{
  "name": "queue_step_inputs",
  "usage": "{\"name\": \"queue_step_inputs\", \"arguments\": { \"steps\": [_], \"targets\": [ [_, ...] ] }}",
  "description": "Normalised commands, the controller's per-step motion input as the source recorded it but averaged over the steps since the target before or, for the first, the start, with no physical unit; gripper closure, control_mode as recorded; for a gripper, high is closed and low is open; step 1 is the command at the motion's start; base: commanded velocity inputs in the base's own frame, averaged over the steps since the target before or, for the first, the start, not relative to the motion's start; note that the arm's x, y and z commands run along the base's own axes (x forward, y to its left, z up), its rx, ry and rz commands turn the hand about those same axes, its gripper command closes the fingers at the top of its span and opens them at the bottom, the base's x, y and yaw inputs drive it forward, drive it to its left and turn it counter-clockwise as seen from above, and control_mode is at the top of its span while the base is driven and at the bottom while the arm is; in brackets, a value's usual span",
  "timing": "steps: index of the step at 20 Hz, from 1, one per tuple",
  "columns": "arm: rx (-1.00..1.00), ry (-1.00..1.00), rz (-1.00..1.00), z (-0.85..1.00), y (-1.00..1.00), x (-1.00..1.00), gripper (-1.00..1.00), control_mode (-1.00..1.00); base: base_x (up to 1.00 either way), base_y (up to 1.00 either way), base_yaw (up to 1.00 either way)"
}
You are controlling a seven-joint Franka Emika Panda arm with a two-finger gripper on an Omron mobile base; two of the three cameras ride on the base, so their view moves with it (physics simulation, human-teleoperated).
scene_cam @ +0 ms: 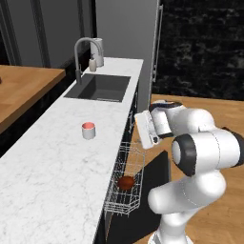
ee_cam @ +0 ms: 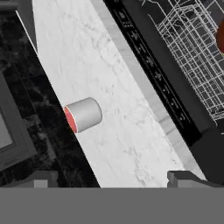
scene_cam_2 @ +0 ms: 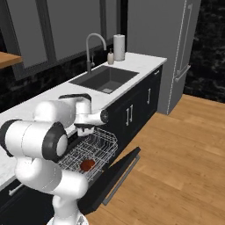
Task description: Pick up the cup and bowl from the counter, place them in the dishwasher, and close the dishwasher door.
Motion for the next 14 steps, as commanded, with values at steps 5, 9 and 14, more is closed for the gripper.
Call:
{"name": "queue_step_inputs", "arguments": {
  "steps": [5,9,14],
  "targets": [
    [-0.07,0.03,0.13,0.44,0.85,0.44,-1.0,-1.0,0.0,0.0,0.0],
    [-0.12,0.01,0.14,0.11,0.52,0.49,-1.0,-1.0,0.0,0.0,0.0],
    [-0.18,0.0,0.15,-0.08,0.35,0.53,-1.0,-1.0,0.0,0.0,0.0]
  ]
}}
